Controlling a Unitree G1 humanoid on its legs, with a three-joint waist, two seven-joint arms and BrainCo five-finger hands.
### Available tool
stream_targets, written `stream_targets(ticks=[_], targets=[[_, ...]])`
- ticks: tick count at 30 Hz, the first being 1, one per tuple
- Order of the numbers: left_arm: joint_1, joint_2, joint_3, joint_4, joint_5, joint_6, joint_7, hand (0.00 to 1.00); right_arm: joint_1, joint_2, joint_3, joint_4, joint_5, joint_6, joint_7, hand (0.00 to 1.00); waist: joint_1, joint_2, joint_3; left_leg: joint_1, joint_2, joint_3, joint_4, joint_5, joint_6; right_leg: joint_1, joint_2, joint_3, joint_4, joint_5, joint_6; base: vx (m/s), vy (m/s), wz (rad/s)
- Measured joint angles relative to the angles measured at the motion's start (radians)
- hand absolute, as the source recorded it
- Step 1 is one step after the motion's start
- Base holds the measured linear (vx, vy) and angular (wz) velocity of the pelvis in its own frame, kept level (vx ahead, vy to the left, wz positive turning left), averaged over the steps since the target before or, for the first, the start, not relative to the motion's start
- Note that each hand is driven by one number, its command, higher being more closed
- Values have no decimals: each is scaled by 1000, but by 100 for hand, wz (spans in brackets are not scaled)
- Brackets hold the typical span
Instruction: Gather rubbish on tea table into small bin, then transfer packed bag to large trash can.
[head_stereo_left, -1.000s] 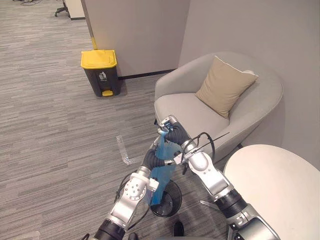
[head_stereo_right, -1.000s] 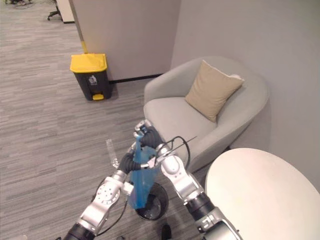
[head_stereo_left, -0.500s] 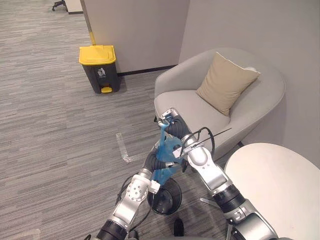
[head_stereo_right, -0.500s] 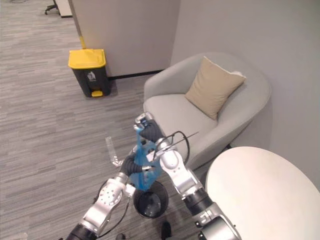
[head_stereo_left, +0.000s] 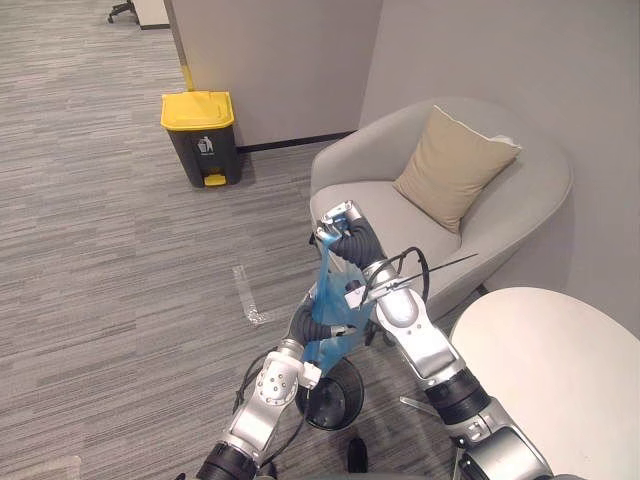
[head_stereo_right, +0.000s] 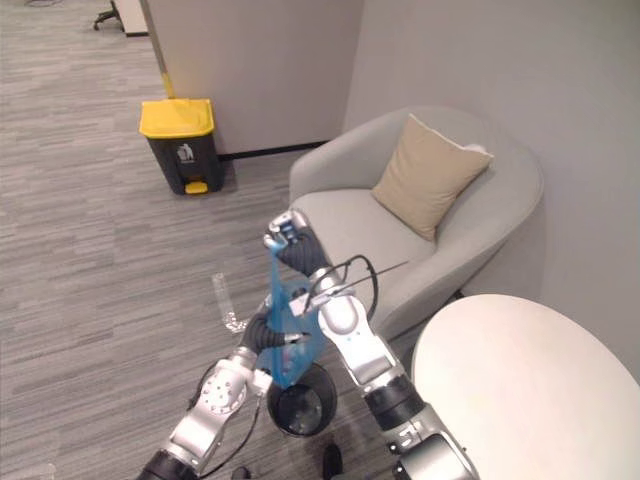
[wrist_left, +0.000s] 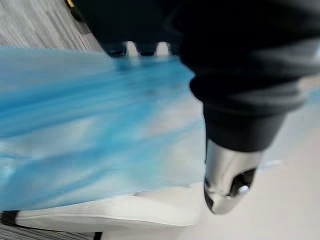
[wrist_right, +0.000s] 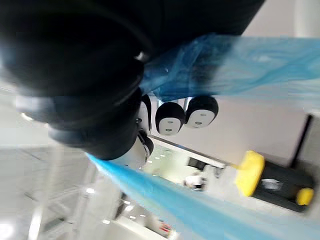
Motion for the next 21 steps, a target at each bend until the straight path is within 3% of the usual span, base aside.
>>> stream_targets(ticks=[17,18,21], targets=[[-11,-22,8,115,68,35,64,0,-37,14,142,-75,137,-4,22,100,1,-2,-1,0,0,0,-1,0,0,-1,1,0,0,0,0,0,0,0],[-16,-27,8,124,81,40,84,100,-37,21,156,-77,147,-4,22,100,0,-2,-1,0,0,1,-1,0,0,-1,1,1,0,0,0,0,0,0],[-27,-38,8,141,105,49,120,100,-37,40,167,-78,171,-5,22,100,0,-5,-3,0,0,1,-2,0,0,-1,1,0,0,0,0,0,0,0]])
